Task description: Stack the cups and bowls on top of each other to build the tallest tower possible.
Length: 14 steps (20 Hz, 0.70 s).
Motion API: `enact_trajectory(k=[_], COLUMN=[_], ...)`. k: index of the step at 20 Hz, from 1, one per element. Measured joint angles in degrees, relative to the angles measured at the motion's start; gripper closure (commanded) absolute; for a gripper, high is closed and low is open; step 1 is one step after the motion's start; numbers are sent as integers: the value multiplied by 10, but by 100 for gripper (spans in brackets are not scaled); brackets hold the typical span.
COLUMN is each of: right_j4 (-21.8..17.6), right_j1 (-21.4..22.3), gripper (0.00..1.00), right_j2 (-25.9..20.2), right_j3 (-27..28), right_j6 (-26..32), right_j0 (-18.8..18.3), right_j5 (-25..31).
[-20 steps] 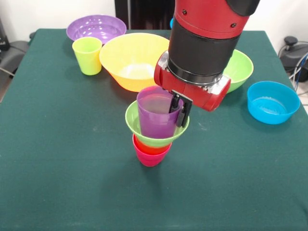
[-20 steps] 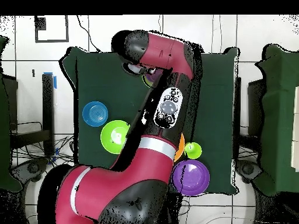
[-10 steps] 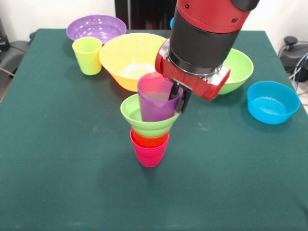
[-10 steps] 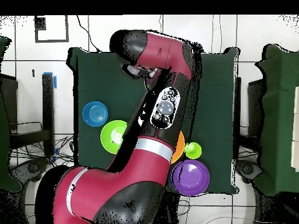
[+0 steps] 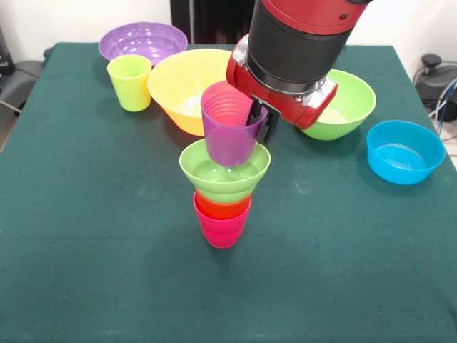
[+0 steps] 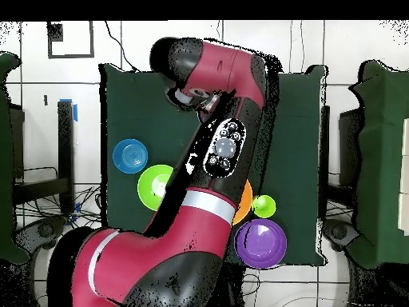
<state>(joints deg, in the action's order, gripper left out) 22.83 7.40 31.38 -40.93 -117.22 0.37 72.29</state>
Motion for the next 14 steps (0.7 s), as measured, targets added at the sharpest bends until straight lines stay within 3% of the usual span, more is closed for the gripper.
enact_trajectory(k=[14], right_j4=[0], right_j1=[2], gripper=[100], right_j2=[0], right_j3=[0], right_j6=[0], right_j0=[0], right_j5=[-15])
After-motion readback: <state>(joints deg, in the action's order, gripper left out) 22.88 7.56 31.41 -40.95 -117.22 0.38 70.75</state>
